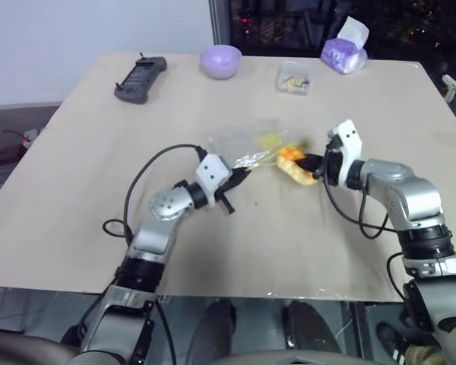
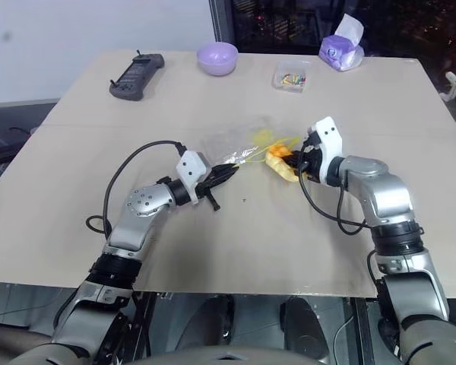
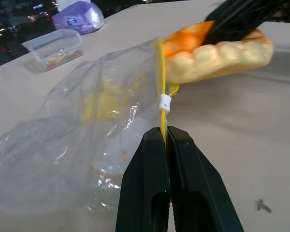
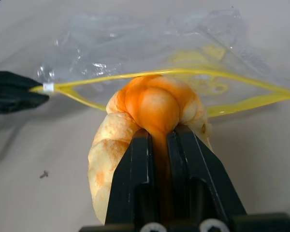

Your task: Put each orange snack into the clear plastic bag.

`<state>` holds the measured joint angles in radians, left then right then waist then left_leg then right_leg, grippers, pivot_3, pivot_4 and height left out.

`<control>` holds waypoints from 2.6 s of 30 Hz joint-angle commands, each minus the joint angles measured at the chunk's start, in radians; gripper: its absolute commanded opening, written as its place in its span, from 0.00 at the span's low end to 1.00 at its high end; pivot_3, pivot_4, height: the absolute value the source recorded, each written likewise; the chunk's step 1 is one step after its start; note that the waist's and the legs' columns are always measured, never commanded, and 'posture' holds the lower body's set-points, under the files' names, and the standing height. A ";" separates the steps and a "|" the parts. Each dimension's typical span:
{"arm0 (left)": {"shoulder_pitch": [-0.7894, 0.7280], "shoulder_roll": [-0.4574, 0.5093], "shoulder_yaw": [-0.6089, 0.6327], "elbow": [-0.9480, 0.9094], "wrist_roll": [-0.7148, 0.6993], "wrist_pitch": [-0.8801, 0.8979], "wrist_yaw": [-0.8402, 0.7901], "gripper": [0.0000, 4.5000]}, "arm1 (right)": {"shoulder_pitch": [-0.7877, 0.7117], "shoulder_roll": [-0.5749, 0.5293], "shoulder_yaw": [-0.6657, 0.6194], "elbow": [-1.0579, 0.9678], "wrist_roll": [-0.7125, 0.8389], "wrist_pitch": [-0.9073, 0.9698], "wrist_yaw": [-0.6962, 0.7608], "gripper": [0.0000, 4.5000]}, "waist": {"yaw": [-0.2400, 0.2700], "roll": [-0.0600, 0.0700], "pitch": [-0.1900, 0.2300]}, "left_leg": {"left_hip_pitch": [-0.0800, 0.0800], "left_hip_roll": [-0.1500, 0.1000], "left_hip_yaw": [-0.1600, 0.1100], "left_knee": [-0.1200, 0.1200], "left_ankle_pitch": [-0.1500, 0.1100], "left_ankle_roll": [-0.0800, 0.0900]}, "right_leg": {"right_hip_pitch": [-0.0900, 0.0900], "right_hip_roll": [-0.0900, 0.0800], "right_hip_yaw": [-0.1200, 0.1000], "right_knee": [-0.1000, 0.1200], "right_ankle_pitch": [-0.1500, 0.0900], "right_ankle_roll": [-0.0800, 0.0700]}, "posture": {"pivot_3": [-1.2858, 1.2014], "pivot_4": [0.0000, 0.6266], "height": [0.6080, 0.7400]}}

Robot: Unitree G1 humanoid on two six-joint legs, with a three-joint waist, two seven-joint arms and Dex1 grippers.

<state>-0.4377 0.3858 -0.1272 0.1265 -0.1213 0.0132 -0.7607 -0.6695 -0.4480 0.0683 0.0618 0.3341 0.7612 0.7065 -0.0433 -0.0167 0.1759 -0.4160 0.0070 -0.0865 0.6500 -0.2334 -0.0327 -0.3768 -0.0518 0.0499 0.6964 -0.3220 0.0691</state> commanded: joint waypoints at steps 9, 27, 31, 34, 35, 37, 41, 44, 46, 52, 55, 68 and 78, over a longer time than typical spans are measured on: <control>-0.059 -0.001 -0.038 0.001 -0.017 -0.064 -0.131 0.00 | -0.129 0.058 0.023 0.121 -0.047 -0.048 -0.010 0.01 | 0.003 0.000 0.000 | 0.000 0.000 0.000 0.000 0.000 0.000 | 0.000 0.000 0.000 0.000 0.000 0.000 | 0.52 0.24 1.00; -0.124 -0.022 -0.079 0.061 -0.031 -0.126 -0.279 0.00 | -0.162 0.093 0.024 0.197 -0.026 -0.168 0.128 0.01 | -0.002 0.000 0.000 | 0.000 0.000 0.000 0.000 0.001 -0.001 | 0.000 0.000 0.000 0.000 0.000 0.000 | 0.52 0.24 1.00; -0.123 -0.027 -0.082 0.061 -0.031 -0.127 -0.280 0.00 | -0.213 0.171 -0.058 0.293 -0.016 -0.080 -0.041 0.01 | -0.001 0.000 0.000 | 0.000 0.000 0.000 0.000 0.001 -0.001 | 0.000 0.000 0.000 0.000 0.000 0.000 | 0.52 0.24 1.00; -0.122 -0.030 -0.080 0.061 -0.031 -0.126 -0.279 0.00 | -0.204 0.189 -0.061 0.277 -0.018 -0.065 -0.059 0.20 | 0.001 0.000 0.000 | 0.000 0.000 0.000 0.000 0.001 -0.002 | 0.000 0.000 0.000 0.001 0.000 0.000 | 0.52 0.24 1.00; -0.121 -0.031 -0.079 0.060 -0.031 -0.125 -0.279 0.00 | -0.192 0.187 -0.045 0.257 -0.027 -0.067 -0.055 0.28 | 0.001 0.000 0.000 | 0.000 0.000 0.000 0.000 0.001 -0.002 | 0.000 0.000 0.000 0.000 0.000 0.000 | 0.52 0.24 1.00; -0.121 -0.032 -0.079 0.061 -0.030 -0.125 -0.277 0.00 | -0.174 0.185 -0.027 0.226 -0.037 -0.068 -0.052 0.44 | 0.000 0.000 0.000 | 0.000 0.000 0.000 0.000 0.001 -0.002 | 0.000 0.000 0.000 0.000 0.000 0.000 | 0.52 0.24 1.00; -0.124 -0.036 -0.075 0.072 -0.027 -0.128 -0.271 0.00 | -0.133 0.135 0.012 0.151 -0.039 -0.083 0.017 0.63 | 0.000 0.000 0.000 | 0.000 0.000 0.000 0.000 0.001 -0.001 | -0.001 0.000 0.000 0.000 0.000 0.000 | 0.52 0.24 1.00; -0.124 -0.039 -0.072 0.076 -0.026 -0.128 -0.264 0.00 | -0.117 0.098 -0.007 0.124 -0.012 -0.062 0.050 0.63 | 0.000 0.000 0.000 | 0.000 0.000 0.000 0.000 0.000 0.000 | 0.000 0.000 0.000 0.000 0.000 0.000 | 0.52 0.24 1.00; -0.124 -0.040 -0.071 0.079 -0.025 -0.129 -0.258 0.00 | -0.097 0.064 -0.021 0.085 0.018 -0.048 0.091 0.63 | 0.000 0.000 0.000 | 0.000 0.000 0.000 0.000 0.000 0.000 | 0.000 0.000 0.000 0.000 0.000 0.000 | 0.52 0.24 1.00; -0.125 -0.046 -0.068 0.087 -0.025 -0.127 -0.242 0.00 | -0.016 -0.062 -0.058 -0.001 0.091 -0.070 0.235 0.63 | 0.001 0.000 0.000 | 0.000 0.000 0.000 0.000 0.000 0.000 | 0.000 0.000 0.000 0.000 0.000 0.000 | 0.52 0.24 1.00; -0.125 -0.048 -0.070 0.088 -0.026 -0.128 -0.241 0.00 | 0.040 -0.141 -0.042 -0.012 0.057 -0.147 0.294 0.63 | 0.002 0.000 0.000 | 0.000 0.000 0.000 0.000 0.000 0.000 | 0.000 0.000 0.000 0.000 0.000 0.000 | 0.52 0.24 1.00; -0.130 -0.050 -0.074 0.094 -0.029 -0.131 -0.253 0.00 | 0.026 -0.257 0.085 0.319 -0.297 -0.569 0.219 0.63 | -0.003 0.000 0.000 | 0.000 0.000 0.001 0.001 0.000 0.000 | 0.000 0.000 0.001 0.000 0.000 0.000 | 0.52 0.24 1.00; -0.123 -0.047 -0.075 0.078 -0.029 -0.124 -0.249 0.00 | -0.032 -0.124 0.084 0.412 -0.380 -0.798 0.071 0.63 | 0.007 0.000 0.000 | 0.000 0.000 0.001 0.001 0.002 -0.003 | 0.000 -0.001 0.001 -0.001 0.000 0.000 | 0.52 0.24 1.00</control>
<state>-0.5531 0.3399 -0.2056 0.2309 -0.1408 -0.0983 -1.0089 -0.6831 -0.5683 0.1780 0.4787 -0.0416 0.0087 0.7961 -0.0362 -0.0164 0.1760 -0.4163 0.0063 -0.0855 0.6507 -0.2315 -0.0358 -0.3766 -0.0525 0.0506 0.6956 -0.3220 0.0691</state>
